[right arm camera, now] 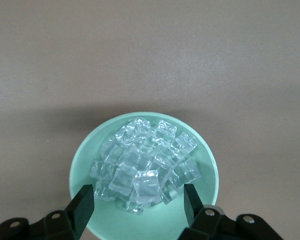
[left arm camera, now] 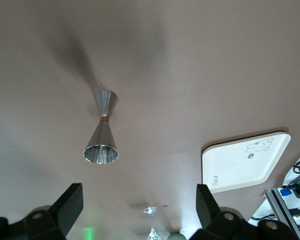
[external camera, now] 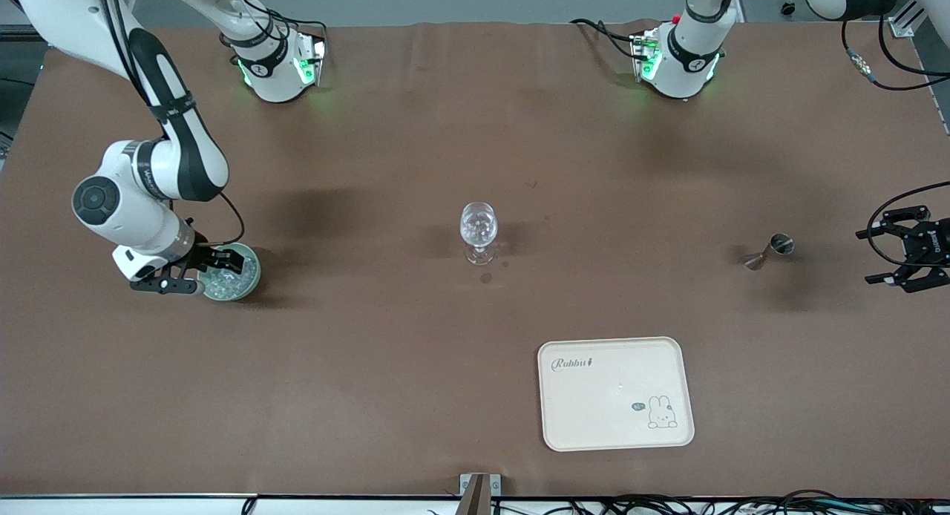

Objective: Pour wine and add ice with both arms
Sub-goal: 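Lower the right gripper into the green bowl while the left gripper reaches the jigger, then grasp a cube with the right gripper while the left gripper grasps the jigger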

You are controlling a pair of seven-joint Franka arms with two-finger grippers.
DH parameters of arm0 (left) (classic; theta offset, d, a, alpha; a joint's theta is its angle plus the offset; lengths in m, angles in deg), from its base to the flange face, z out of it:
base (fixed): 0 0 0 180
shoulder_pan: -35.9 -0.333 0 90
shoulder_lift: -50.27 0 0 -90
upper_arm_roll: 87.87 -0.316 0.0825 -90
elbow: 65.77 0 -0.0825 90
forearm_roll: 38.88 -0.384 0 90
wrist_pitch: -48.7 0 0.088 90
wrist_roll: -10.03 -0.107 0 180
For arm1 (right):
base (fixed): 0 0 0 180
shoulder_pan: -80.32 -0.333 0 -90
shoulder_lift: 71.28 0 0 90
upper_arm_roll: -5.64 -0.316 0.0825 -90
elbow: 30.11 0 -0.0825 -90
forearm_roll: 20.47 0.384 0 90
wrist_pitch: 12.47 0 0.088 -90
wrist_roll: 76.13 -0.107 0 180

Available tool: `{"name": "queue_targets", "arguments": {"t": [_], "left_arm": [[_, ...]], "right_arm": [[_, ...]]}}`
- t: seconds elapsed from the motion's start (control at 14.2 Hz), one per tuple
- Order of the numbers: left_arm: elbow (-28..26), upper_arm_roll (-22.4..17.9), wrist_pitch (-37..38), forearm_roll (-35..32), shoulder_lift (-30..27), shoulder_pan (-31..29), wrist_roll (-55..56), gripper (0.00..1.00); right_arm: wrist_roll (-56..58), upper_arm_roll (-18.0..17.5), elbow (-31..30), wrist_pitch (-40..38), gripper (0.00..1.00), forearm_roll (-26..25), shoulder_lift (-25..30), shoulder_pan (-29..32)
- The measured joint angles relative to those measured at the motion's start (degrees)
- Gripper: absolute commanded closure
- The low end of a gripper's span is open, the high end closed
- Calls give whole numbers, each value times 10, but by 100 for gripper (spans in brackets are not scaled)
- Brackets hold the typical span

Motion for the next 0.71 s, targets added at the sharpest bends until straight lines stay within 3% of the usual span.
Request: {"name": "queue_targets", "arguments": {"t": [0.14,0.71], "left_arm": [[0,0,1,16,23,0,15,4],[3,-1,12,87,140,-34,-43,4]], "right_arm": [[0,1,0,4,39,-4,-6,0],[1,3,-2,17,45,-5,-19,1]]}}
